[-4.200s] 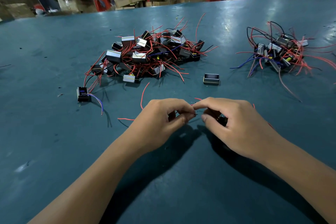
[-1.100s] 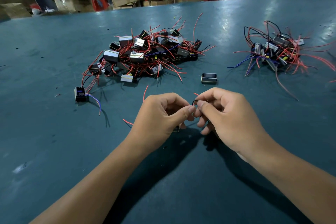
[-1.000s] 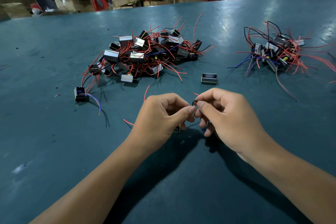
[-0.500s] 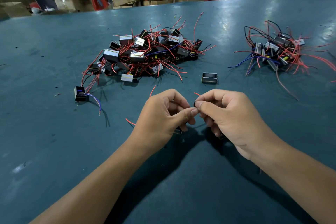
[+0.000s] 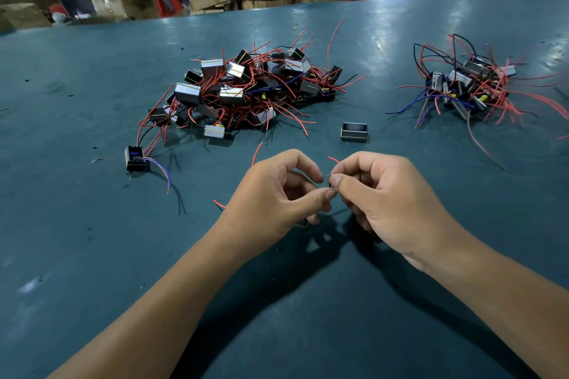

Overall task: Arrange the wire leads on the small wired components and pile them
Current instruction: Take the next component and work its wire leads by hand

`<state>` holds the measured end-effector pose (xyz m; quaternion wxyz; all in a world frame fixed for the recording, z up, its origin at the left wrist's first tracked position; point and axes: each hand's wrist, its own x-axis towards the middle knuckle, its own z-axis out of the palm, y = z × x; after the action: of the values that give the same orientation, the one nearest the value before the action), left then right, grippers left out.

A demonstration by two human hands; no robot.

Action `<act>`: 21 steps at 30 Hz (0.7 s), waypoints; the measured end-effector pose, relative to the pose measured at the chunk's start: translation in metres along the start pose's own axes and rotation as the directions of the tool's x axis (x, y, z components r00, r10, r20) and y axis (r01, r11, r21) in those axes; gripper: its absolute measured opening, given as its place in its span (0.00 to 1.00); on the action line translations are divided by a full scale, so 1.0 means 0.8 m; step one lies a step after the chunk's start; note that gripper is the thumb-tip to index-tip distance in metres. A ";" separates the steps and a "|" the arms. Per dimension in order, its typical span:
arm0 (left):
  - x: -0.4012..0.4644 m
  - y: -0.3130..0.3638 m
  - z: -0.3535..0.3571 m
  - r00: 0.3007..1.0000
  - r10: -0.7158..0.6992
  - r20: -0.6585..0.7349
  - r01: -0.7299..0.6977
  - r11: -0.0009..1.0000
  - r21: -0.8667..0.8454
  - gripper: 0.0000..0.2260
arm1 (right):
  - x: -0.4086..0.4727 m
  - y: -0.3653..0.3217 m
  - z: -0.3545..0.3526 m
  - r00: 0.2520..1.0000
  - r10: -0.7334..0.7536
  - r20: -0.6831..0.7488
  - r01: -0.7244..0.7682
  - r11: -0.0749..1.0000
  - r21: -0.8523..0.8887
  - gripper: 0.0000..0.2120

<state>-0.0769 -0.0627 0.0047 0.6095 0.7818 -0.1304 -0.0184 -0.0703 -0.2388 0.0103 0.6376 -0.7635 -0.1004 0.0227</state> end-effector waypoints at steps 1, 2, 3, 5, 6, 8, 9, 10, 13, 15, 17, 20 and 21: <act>-0.001 0.001 -0.003 1.000 0.002 0.005 -0.002 1.000 -0.005 0.05 | 0.000 0.000 -0.001 1.000 -0.011 0.012 0.011 1.000 -0.008 0.08; -0.001 0.003 -0.006 1.000 0.011 0.001 -0.011 1.000 -0.004 0.03 | 0.001 0.000 -0.002 0.999 -0.020 0.025 0.021 1.000 -0.017 0.08; -0.001 0.004 -0.008 0.999 0.032 -0.011 -0.032 0.999 0.019 0.02 | 0.001 0.000 -0.003 0.999 -0.030 0.038 0.031 0.999 -0.025 0.08; -0.001 0.004 -0.010 0.994 0.103 -0.036 -0.096 0.985 0.144 0.01 | 0.001 -0.001 -0.003 0.997 -0.050 0.056 0.052 0.998 -0.036 0.08; -0.001 0.004 -0.010 0.990 0.136 -0.039 -0.124 0.968 0.217 0.02 | 0.002 -0.001 -0.004 0.996 -0.063 0.061 0.066 0.997 -0.047 0.08; -0.001 0.004 -0.010 0.982 0.188 -0.027 -0.170 0.936 0.308 0.04 | 0.002 0.000 -0.004 0.995 -0.082 0.064 0.086 0.993 -0.075 0.07; -0.002 0.004 -0.010 0.978 0.210 -0.017 -0.193 0.924 0.330 0.06 | 0.001 0.000 -0.004 0.994 -0.085 0.064 0.090 0.993 -0.082 0.07; -0.002 0.005 -0.009 0.973 0.230 -0.010 -0.213 0.913 0.347 0.06 | 0.001 0.000 -0.004 0.994 -0.088 0.063 0.093 0.992 -0.084 0.07; -0.002 0.004 -0.010 0.967 0.256 -0.017 -0.229 0.890 0.393 0.06 | 0.001 -0.001 -0.005 0.993 -0.088 0.081 0.095 0.991 -0.095 0.07; -0.001 0.003 -0.016 0.954 0.300 -0.006 -0.266 0.854 0.446 0.03 | 0.002 -0.003 -0.006 0.991 -0.086 0.100 0.096 0.991 -0.097 0.07; 0.001 0.004 -0.022 0.913 0.404 0.060 -0.367 0.747 0.554 0.07 | 0.002 -0.005 -0.008 0.989 -0.074 0.125 0.085 0.992 -0.088 0.07; 0.005 0.004 -0.026 0.849 0.507 0.146 -0.481 0.628 0.612 0.09 | 0.001 -0.008 -0.012 0.981 -0.048 0.188 0.064 0.995 -0.076 0.07; 0.006 0.003 -0.028 0.829 0.538 0.155 -0.505 0.598 0.623 0.08 | 0.000 -0.009 -0.013 0.977 -0.039 0.209 0.055 0.996 -0.072 0.07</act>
<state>-0.0686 -0.0434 0.0133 0.2869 0.8685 -0.3361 0.2249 -0.0694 -0.2472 0.0194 0.5939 -0.7785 -0.1853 0.0833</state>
